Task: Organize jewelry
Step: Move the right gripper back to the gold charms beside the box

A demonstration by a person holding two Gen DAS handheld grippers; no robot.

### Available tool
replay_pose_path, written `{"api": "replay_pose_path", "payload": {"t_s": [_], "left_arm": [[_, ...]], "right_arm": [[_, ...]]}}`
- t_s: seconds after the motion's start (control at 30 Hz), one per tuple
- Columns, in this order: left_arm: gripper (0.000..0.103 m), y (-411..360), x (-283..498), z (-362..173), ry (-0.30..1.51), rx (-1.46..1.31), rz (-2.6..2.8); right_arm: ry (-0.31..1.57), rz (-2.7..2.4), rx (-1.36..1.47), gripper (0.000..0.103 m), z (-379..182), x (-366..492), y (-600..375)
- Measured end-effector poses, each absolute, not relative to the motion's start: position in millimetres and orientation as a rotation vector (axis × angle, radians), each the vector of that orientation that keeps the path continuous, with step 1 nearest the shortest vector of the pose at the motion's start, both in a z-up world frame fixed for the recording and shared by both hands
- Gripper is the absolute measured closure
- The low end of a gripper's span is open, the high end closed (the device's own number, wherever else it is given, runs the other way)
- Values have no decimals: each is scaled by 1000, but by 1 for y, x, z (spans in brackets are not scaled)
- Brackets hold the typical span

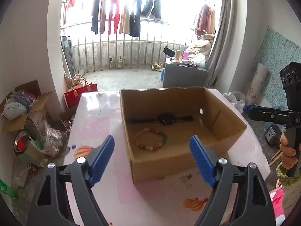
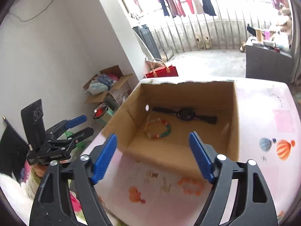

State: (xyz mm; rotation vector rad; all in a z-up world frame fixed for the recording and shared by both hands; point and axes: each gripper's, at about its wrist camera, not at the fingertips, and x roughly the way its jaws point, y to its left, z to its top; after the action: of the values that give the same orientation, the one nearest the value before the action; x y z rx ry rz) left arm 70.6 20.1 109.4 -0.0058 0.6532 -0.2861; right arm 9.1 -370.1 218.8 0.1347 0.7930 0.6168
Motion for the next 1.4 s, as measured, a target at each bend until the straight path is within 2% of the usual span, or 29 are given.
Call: {"api": "replay_pose_path", "payload": {"t_s": [0.03, 0.1, 0.2, 0.3, 0.4, 0.5, 0.57, 0.9, 0.97, 1.07, 1.13, 1.2, 1.33, 1.37, 1.4], "left_arm": [[19, 15, 62, 97, 677, 1, -287], [17, 3, 52, 63, 757, 36, -271], [17, -12, 53, 11, 907, 98, -222], [17, -20, 55, -19, 952, 131, -190], [5, -20, 57, -27, 952, 112, -158], [4, -16, 58, -28, 947, 100, -157], [4, -15, 58, -28, 942, 102, -155], [4, -18, 52, -28, 930, 102, -165], [4, -15, 54, -26, 943, 114, -177], [5, -11, 52, -14, 869, 116, -167], [6, -8, 54, -2, 812, 108, -161], [14, -7, 60, 9, 756, 109, -133], [43, -7, 72, 19, 710, 97, -124], [49, -7, 75, 20, 709, 95, -128], [51, -8, 77, 21, 706, 94, -127]], "right_arm": [[798, 603, 120, 17, 210, -5, -371], [829, 541, 93, 14, 189, -22, -372], [939, 395, 57, 14, 142, -36, -371], [1051, 261, 60, 14, 103, -39, -373], [1078, 173, 21, 14, 85, -39, -372], [1097, 129, -40, 13, 76, -37, -366], [1104, 108, -81, 8, 73, -35, -363], [1087, 136, -60, 8, 72, -31, -365], [1091, 161, 18, 8, 80, -27, -371], [989, 233, 166, 9, 101, -21, -375], [918, 269, 222, 17, 116, -15, -378], [884, 305, 275, 36, 123, -5, -378], [901, 381, 377, 74, 122, 27, -381], [904, 390, 388, 78, 121, 30, -378], [902, 392, 395, 83, 122, 25, -370]]}}
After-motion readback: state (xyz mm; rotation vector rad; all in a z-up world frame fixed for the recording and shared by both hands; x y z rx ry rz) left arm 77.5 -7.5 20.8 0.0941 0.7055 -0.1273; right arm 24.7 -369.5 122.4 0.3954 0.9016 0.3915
